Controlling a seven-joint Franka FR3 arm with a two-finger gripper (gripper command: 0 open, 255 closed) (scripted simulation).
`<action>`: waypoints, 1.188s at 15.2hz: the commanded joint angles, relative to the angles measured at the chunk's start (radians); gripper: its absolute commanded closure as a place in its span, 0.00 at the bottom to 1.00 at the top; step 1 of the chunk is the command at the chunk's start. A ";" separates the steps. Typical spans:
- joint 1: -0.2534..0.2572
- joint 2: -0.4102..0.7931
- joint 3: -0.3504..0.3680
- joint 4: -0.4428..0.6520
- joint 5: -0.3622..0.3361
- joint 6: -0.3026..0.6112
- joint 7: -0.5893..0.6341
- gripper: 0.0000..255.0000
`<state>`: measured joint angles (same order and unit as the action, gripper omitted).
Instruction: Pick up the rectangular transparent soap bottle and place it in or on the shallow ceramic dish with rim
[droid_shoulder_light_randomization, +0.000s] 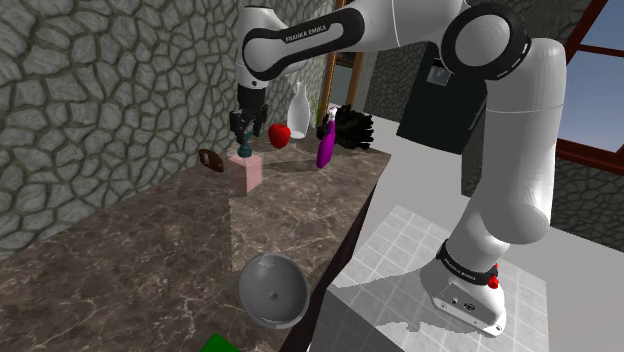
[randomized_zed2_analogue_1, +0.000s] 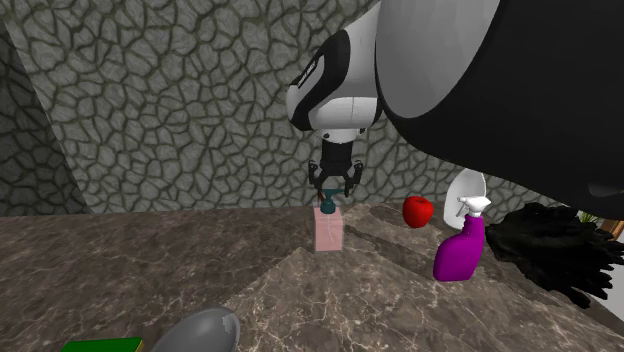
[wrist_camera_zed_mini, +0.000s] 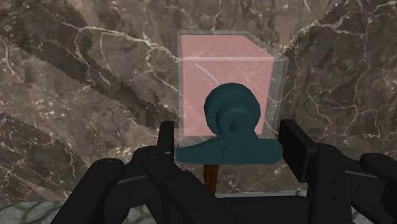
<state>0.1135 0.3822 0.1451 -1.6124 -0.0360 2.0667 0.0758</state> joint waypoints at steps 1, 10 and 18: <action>0.000 0.000 0.000 0.000 0.000 0.000 0.000 1.00; 0.000 -0.019 0.002 0.053 0.003 -0.073 -0.001 1.00; 0.001 -0.031 0.003 0.143 0.005 -0.174 -0.002 1.00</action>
<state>0.1147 0.3530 0.1480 -1.4817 -0.0311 1.9067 0.0746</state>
